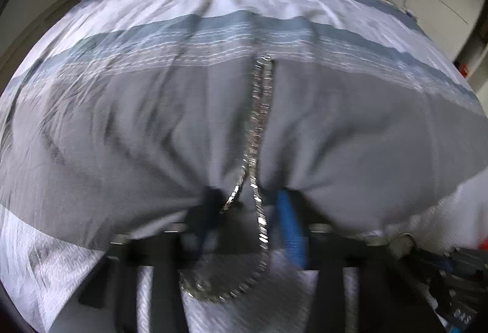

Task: Organize jewelry
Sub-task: 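Grasp the silver chain necklace with left tool while right tool grasps the silver bangle, then carry the necklace and bangle into the red box and open both tools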

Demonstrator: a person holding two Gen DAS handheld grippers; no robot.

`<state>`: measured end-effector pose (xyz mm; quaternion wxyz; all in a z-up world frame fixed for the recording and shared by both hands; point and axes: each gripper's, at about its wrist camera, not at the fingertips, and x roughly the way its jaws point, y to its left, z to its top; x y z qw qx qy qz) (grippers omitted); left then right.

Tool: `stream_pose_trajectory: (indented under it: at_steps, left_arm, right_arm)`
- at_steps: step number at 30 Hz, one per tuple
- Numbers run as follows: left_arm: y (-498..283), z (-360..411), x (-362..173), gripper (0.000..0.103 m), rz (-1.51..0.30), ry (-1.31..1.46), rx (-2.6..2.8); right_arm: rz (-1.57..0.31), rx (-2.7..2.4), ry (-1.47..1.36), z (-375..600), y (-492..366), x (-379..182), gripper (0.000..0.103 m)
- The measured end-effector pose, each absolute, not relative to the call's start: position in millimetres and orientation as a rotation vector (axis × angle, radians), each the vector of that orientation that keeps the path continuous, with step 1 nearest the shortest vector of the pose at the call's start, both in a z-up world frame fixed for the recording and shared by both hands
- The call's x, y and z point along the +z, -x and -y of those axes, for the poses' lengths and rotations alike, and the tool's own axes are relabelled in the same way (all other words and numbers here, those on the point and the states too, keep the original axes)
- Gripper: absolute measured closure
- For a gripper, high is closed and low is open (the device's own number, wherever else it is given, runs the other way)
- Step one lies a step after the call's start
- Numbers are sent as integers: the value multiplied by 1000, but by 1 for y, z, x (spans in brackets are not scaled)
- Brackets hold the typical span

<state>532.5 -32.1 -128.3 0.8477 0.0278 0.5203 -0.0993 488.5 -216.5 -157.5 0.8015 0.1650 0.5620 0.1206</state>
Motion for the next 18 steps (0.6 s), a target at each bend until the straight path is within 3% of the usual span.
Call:
stream_pose_trajectory:
  at_steps: [1, 2, 8, 18]
  left_arm:
    - [-531, 35, -126, 95, -1105, -66, -220]
    - [-528, 39, -124, 100, -1120, -64, -231]
    - [-497, 50, -96, 101, -1139, -41, -284]
    - [-430, 81, 1, 101, -1066, -47, -364]
  right_arm:
    - [-1204, 260, -348, 216, -487, -155, 97]
    - [-1204, 263, -343, 216, -484, -151, 97]
    - [-1189, 281, -334, 221, -449, -123, 97]
    - [-1100, 237, -341, 264, -391, -36, 97]
